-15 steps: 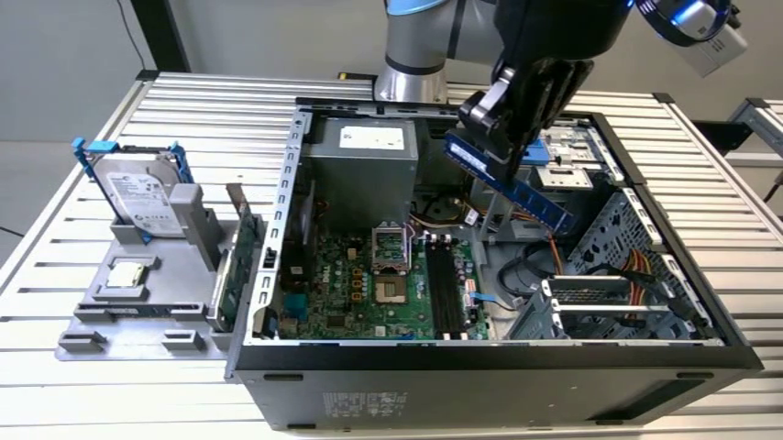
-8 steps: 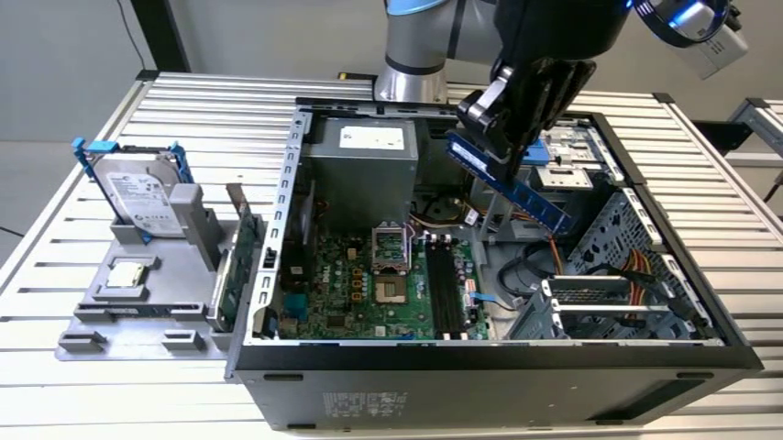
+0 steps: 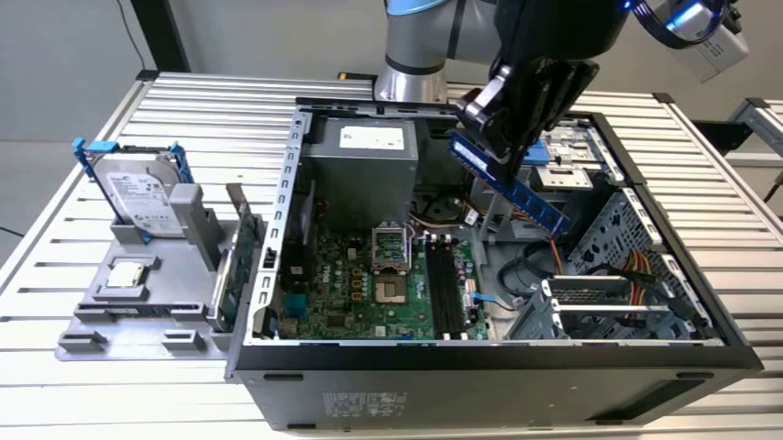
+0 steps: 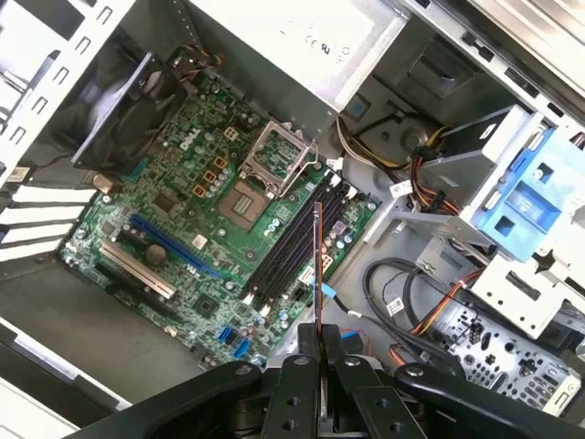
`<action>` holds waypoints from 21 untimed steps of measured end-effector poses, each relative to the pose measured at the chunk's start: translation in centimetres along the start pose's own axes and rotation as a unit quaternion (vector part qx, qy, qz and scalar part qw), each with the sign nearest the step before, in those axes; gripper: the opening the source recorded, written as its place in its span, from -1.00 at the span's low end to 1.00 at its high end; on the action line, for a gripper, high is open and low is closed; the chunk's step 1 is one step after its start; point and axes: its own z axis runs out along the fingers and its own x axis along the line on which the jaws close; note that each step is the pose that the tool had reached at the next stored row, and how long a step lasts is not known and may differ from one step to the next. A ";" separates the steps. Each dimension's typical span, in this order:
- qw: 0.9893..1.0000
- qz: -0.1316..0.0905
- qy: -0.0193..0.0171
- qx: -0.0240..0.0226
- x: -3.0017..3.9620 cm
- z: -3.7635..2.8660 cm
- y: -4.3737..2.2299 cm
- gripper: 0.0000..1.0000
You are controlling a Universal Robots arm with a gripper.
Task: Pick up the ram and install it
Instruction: 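Insert the ram into the slot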
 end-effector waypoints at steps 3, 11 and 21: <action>1.000 0.011 0.000 0.001 0.00 0.00 0.00 -1.00; 0.999 0.038 0.000 0.002 0.00 0.00 0.00 -1.00; 0.998 0.060 0.000 0.003 0.00 0.00 0.00 -1.00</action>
